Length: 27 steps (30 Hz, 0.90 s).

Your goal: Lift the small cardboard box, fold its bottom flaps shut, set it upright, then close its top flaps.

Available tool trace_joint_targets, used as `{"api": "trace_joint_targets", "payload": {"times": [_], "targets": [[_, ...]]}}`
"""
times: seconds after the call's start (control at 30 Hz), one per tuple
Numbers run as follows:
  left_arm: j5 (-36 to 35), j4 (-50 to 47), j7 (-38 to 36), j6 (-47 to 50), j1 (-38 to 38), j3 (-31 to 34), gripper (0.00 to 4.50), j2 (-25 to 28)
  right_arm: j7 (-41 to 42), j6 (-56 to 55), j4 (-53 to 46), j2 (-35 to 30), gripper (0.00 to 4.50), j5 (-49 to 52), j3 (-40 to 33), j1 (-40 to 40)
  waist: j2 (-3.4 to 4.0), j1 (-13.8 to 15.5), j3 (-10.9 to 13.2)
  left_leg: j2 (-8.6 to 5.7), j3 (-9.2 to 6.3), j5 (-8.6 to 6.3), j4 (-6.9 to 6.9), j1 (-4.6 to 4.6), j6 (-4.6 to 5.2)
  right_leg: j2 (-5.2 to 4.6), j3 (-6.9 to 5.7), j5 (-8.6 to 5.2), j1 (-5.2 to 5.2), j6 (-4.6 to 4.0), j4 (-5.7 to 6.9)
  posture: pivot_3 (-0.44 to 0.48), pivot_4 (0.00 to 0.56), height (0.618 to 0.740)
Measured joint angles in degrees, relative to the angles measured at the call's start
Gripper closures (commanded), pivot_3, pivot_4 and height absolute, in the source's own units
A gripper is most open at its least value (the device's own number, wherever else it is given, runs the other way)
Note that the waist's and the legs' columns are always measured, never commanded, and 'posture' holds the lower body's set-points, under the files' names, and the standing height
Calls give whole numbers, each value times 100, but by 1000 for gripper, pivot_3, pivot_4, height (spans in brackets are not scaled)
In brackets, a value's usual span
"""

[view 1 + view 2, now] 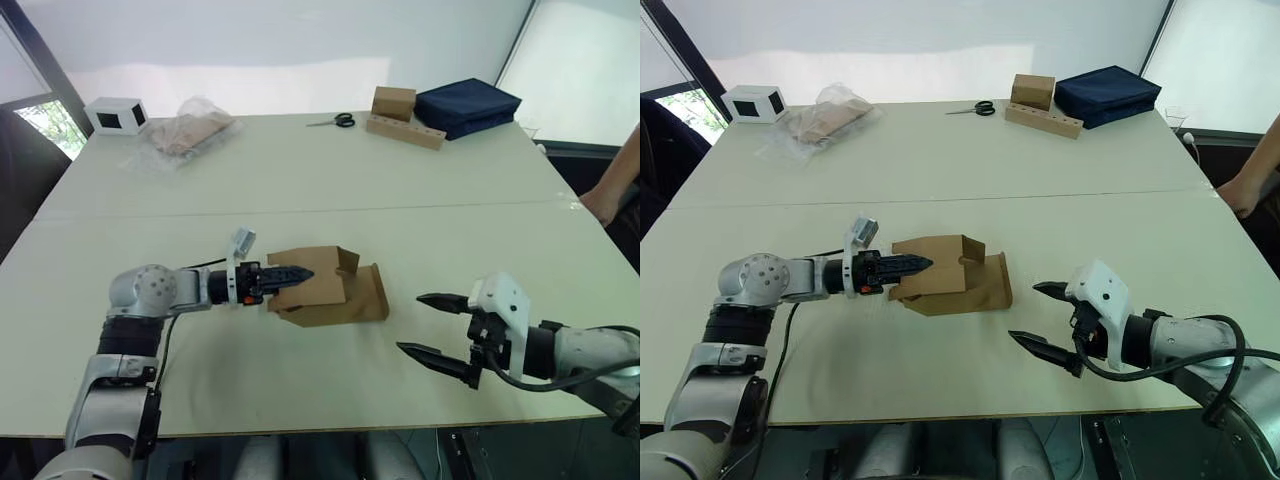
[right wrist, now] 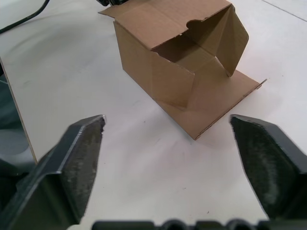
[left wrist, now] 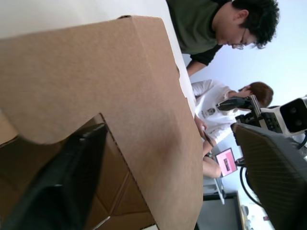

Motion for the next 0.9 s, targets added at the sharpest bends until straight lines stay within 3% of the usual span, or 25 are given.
{"api": "trace_joint_targets", "payload": {"times": [0.03,0.07,0.13,0.23,0.27,0.63,0.73,0.9], "targets": [[2,-1,32,-2,0,5,1845,-43,-16,3,0,0,0,-1,5,-13,0,1,0,0,0,0,0,0,0,0,0,0,0,0,0,0,150,740],[9,-1,103,-1,1,41,2461,-100,-31,5,0,0,0,0,10,-33,0,2,0,0,0,0,0,0,0,0,0,0,0,0,0,0,150,740],[9,-12,169,3,17,75,3068,-165,-63,14,0,0,0,0,25,-69,0,2,0,0,0,0,0,0,0,-1,0,0,0,0,0,0,150,740],[-14,-27,286,14,81,251,4382,-301,-112,27,0,0,0,3,54,-87,0,3,0,0,0,0,0,0,0,-1,0,0,0,0,0,0,150,740],[-39,-34,326,31,88,336,4489,-365,-122,34,0,0,0,5,62,-91,0,8,0,0,0,0,1,0,0,-1,0,0,1,0,0,0,150,740],[-197,-730,511,-40,497,658,4489,-488,-230,66,47,61,0,82,150,-215,-1,8,-1,0,-1,0,1,1,-1,-2,0,0,2,0,0,0,150,740],[134,-1184,333,-998,628,649,4489,-399,-471,-51,380,565,0,195,-25,-580,-6,-4,2,2,1,5,1,2,-9,-2,1,1,0,-1,2,0,150,740],[906,-1391,-476,-2331,232,396,4489,406,-970,-243,1070,1179,0,331,-313,-1291,-5,28,2,0,1,6,-6,-1,-11,-2,0,1,-3,-1,0,0,150,740]]}}
